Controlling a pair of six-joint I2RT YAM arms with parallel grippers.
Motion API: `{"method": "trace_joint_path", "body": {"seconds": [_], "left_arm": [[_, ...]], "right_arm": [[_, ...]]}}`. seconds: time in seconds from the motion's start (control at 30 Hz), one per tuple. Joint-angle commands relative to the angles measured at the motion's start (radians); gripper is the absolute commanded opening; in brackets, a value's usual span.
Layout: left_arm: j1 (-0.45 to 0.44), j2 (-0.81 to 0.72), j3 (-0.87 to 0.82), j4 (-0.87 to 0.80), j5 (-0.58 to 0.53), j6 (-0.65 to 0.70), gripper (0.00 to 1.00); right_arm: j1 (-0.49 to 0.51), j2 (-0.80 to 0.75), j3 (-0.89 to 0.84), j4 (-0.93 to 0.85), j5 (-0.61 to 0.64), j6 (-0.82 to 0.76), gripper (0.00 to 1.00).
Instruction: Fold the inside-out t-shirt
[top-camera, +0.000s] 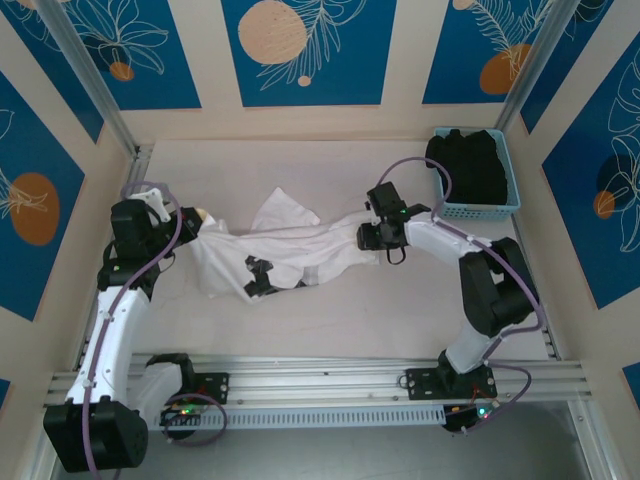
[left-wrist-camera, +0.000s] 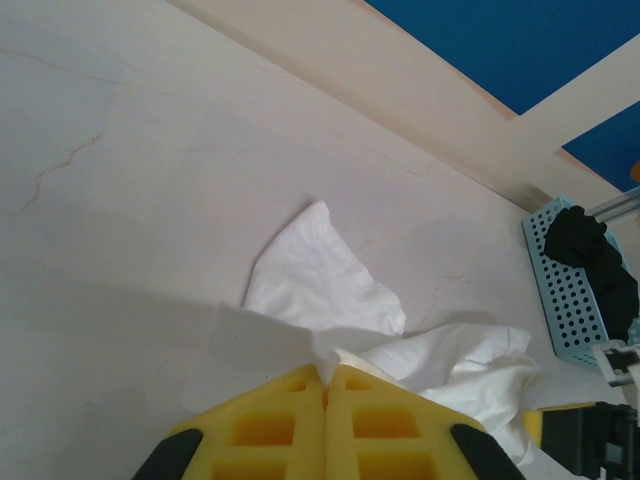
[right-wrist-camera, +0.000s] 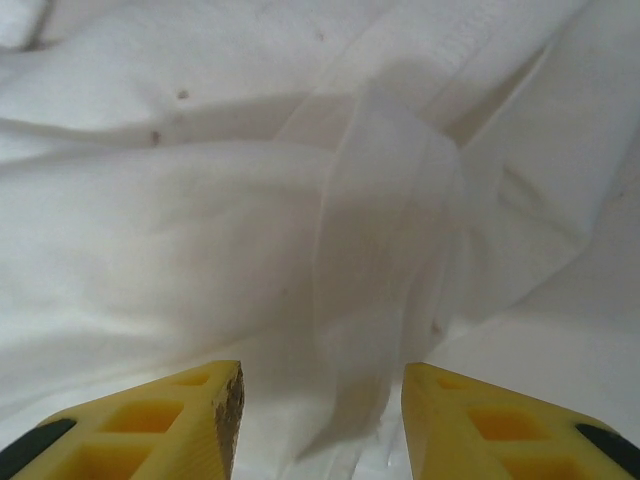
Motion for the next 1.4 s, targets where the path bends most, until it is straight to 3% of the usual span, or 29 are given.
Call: {"method": "trace_joint_path", "body": {"seconds": [0.0, 0.17, 0.27, 0.37, 0.6, 0.77, 0.9, 1.17, 1.37], "left_arm": [[0.014, -0.016, -0.013, 0.035, 0.025, 0.004, 0.0], [0.014, -0.016, -0.013, 0.032, 0.025, 0.004, 0.0], [0.014, -0.016, -0.013, 0.03, 0.027, 0.006, 0.0], [0.014, -0.019, -0.007, 0.024, 0.025, 0.011, 0.0], [0.019, -0.01, 0.038, -0.038, 0.009, 0.033, 0.0], [0.032, -0.014, 0.053, -0.069, 0.0, 0.045, 0.0], [0.032, -0.022, 0.036, -0.057, 0.004, 0.044, 0.0], [0.033, -0.03, 0.021, -0.045, 0.0, 0.058, 0.0], [0.032, -0.032, 0.022, -0.039, 0.007, 0.055, 0.0]], "right_arm": [[0.0, 0.041, 0.036, -0.029, 0.106, -0.004, 0.4], [-0.014, 0.017, 0.011, 0.02, 0.073, -0.005, 0.17], [-0.054, -0.051, -0.05, 0.083, -0.025, -0.009, 0.08], [-0.124, -0.158, -0.154, 0.197, -0.208, -0.021, 0.03], [-0.284, -0.34, -0.361, 0.508, -0.785, 0.056, 0.0], [-0.31, -0.366, -0.404, 0.563, -0.984, 0.098, 0.0], [-0.32, -0.383, -0.438, 0.572, -1.014, 0.122, 0.0], [-0.346, -0.343, -0.417, 0.414, -0.851, 0.108, 0.0], [-0.347, -0.327, -0.369, 0.406, -0.826, 0.107, 0.0]]}}
